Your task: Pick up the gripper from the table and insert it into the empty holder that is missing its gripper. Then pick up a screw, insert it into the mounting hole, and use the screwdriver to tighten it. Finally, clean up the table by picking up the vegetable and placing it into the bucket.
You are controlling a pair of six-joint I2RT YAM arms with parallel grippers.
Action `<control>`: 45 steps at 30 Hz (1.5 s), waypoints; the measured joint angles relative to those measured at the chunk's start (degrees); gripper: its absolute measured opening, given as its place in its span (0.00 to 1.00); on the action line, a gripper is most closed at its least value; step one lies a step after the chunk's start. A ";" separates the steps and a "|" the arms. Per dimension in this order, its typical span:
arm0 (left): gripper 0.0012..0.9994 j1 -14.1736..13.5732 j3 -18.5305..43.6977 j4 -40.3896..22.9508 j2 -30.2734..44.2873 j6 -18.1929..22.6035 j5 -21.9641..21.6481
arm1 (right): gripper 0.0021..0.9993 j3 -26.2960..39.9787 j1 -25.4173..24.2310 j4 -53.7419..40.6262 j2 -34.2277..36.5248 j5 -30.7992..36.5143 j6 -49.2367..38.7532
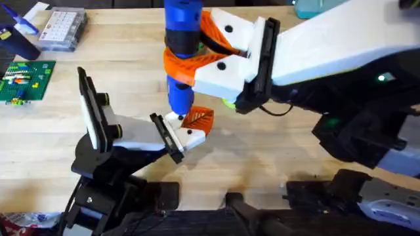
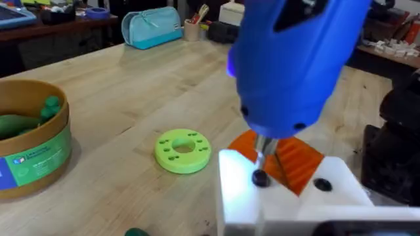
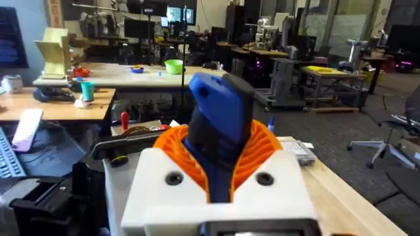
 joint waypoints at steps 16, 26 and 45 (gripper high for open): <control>0.01 0.00 0.00 -0.04 0.00 0.00 0.00 | 0.12 0.00 -0.02 0.10 0.68 0.04 0.44; 0.01 0.00 0.00 -0.02 0.00 0.00 0.00 | 0.12 0.00 0.00 0.42 0.68 0.00 1.56; 0.01 0.00 0.00 -0.09 0.02 -0.02 0.02 | 0.12 0.00 0.00 0.44 1.32 0.02 1.73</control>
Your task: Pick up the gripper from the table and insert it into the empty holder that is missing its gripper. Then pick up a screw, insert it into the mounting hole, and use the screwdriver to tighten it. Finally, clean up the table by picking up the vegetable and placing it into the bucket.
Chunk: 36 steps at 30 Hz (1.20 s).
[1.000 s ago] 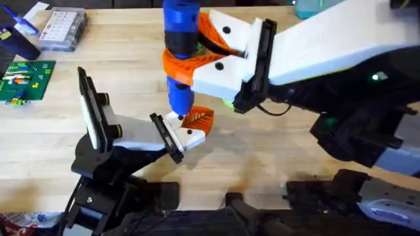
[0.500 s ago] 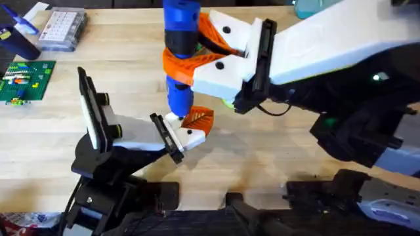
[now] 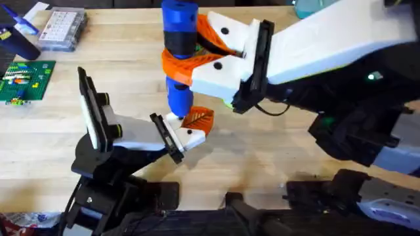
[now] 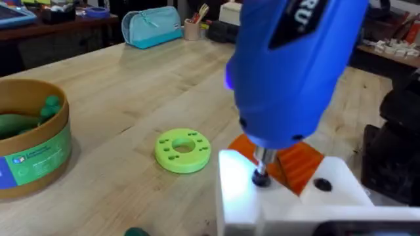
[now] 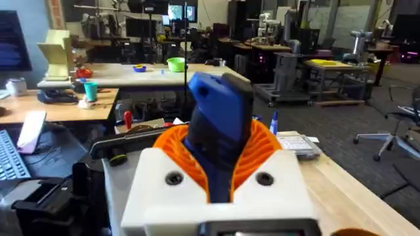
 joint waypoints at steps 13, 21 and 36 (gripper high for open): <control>0.01 0.00 0.02 0.00 -0.02 0.00 0.00 | 0.12 0.00 0.04 -0.06 0.00 0.00 0.02; 0.01 0.00 0.02 0.00 0.00 0.00 0.03 | 0.12 0.00 0.15 -0.04 0.00 -0.18 0.39; 0.01 0.00 0.02 -0.02 -0.02 0.00 0.22 | 0.12 0.00 0.13 -0.12 0.00 0.02 2.44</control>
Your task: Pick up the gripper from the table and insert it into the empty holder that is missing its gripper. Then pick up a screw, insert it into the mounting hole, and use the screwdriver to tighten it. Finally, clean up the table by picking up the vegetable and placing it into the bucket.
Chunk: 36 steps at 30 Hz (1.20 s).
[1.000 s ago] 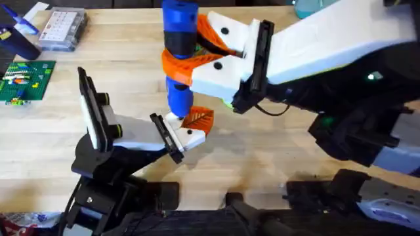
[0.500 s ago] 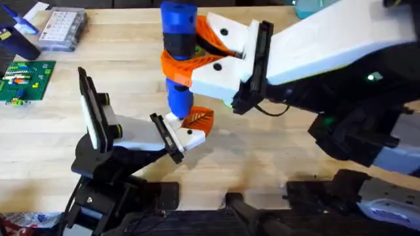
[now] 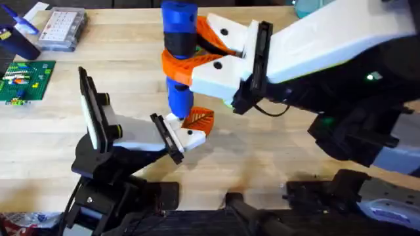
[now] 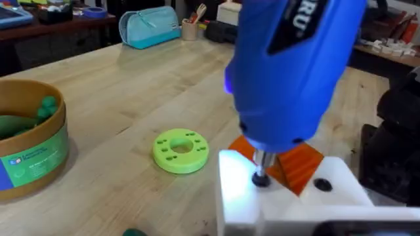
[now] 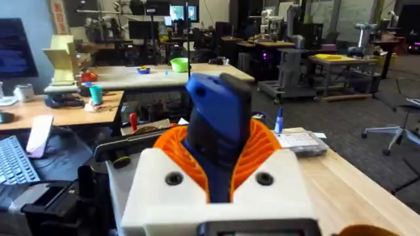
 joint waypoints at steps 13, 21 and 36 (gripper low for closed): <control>0.01 0.00 0.00 0.02 0.00 0.00 0.06 | 0.12 -0.54 -0.71 7.80 0.80 0.06 0.57; 0.01 0.00 0.00 0.02 0.00 0.00 -0.02 | 0.12 -0.59 -4.33 17.29 -1.31 0.42 1.86; 0.01 0.00 0.00 0.02 0.00 0.00 -0.04 | 0.12 -0.60 -6.00 8.36 -0.90 3.89 -2.41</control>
